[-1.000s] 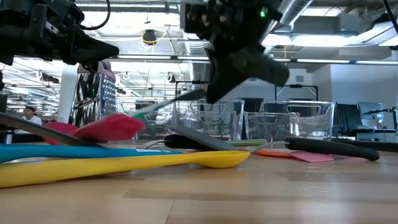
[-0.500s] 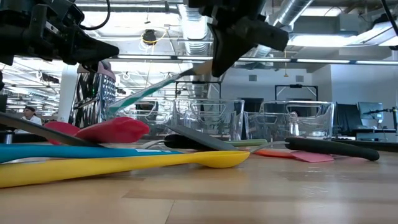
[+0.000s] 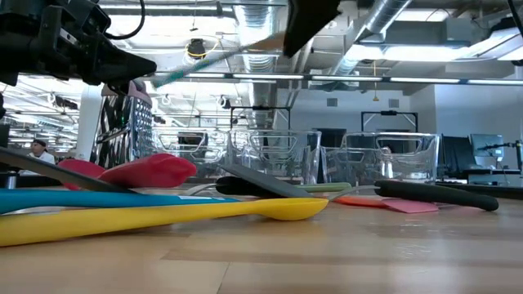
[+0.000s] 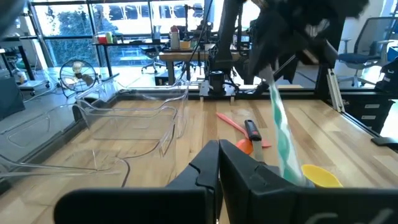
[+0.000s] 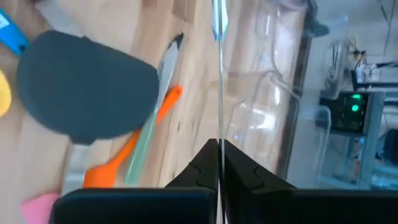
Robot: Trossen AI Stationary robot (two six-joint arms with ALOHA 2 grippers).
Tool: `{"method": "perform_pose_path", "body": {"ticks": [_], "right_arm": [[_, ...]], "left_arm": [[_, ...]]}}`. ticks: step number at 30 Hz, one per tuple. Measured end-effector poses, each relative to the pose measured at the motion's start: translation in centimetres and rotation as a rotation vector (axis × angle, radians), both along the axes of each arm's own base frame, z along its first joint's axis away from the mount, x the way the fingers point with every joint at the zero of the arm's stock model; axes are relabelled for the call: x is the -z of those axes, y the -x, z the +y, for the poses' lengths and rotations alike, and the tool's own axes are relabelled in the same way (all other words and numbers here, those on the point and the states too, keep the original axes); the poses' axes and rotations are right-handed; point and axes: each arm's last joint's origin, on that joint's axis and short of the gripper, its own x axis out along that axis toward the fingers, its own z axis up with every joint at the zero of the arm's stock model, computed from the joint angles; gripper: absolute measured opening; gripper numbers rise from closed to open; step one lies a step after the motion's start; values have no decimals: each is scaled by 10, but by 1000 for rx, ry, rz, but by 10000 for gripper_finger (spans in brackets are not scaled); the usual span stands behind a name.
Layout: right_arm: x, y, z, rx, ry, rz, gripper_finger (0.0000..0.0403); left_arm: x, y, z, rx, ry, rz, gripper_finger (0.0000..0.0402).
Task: Pick & Place Kitchen Items
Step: Put the white blue table knife into the middle transparent bin
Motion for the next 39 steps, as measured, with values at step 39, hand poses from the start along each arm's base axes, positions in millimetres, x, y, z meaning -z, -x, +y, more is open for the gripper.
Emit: {"method": "perform_pose_path", "body": {"ticks": [39], "right_arm": [[-31, 104, -141, 802, -262, -667, 0]], "left_arm": [[-4, 0, 0, 0, 0, -42, 2]]}}
